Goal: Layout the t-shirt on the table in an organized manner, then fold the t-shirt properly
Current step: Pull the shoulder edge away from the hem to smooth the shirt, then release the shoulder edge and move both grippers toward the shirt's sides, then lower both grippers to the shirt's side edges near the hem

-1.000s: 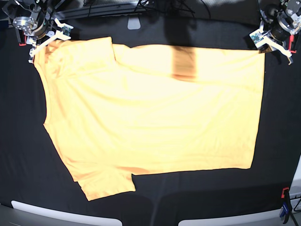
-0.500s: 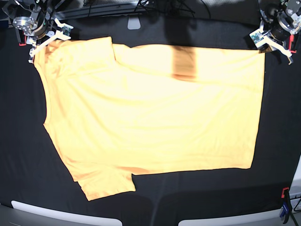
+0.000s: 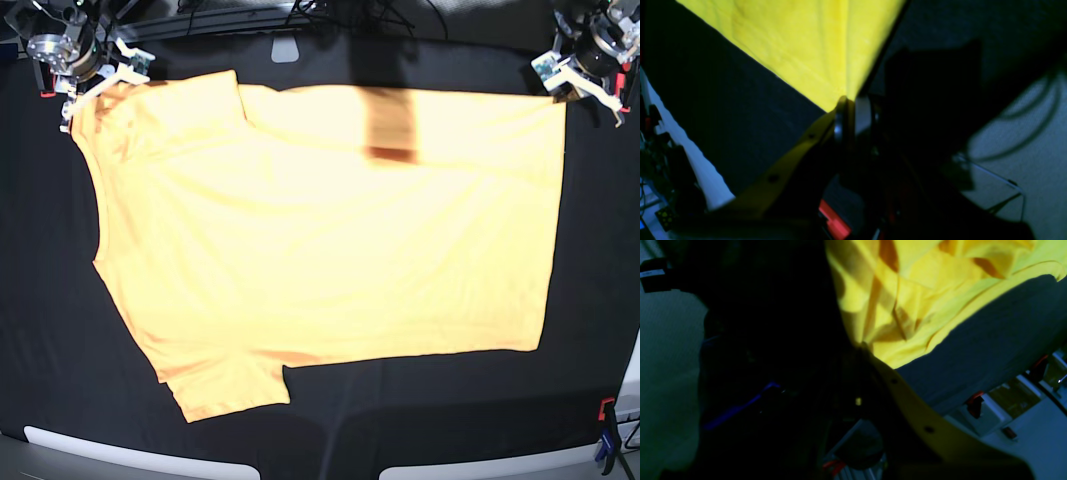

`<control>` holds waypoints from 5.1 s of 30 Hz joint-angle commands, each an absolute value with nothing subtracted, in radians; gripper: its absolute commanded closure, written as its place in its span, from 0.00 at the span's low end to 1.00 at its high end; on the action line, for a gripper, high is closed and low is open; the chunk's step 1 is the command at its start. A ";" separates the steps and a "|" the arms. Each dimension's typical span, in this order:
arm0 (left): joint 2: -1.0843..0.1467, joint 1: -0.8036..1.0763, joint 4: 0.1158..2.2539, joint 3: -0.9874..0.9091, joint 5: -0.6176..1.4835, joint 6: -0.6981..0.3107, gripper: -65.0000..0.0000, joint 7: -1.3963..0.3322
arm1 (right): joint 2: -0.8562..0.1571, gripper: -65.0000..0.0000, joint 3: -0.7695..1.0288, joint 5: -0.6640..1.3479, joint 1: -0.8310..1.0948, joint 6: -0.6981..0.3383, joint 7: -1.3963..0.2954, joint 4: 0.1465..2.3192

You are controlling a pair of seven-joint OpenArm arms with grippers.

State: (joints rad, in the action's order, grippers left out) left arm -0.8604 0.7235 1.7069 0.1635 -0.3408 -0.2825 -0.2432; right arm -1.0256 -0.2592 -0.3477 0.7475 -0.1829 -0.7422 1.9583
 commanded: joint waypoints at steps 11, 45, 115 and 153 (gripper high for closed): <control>-0.908 0.836 1.783 0.171 -0.366 -0.344 1.00 -0.314 | -1.097 1.00 -0.249 -0.367 0.816 -0.176 -0.795 1.971; -0.983 0.861 2.117 -0.104 -0.110 -0.359 0.57 -0.461 | -1.110 0.70 -0.019 -0.229 0.812 -0.191 -0.826 2.198; -0.504 -0.748 0.275 -0.332 0.232 -0.435 0.57 -0.191 | -0.529 0.57 -0.135 0.419 -0.673 -0.397 -0.855 0.798; -0.399 -0.649 0.274 -0.332 0.255 -0.577 0.57 -0.291 | -0.529 0.57 -0.135 0.420 -0.673 -0.398 -0.836 0.798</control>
State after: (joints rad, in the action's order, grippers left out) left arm -0.3977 -0.6323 0.2726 -0.3340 0.2691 -0.5743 -0.2497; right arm -0.5148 -0.1421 0.4122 -0.6350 -0.3935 -0.8539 0.7834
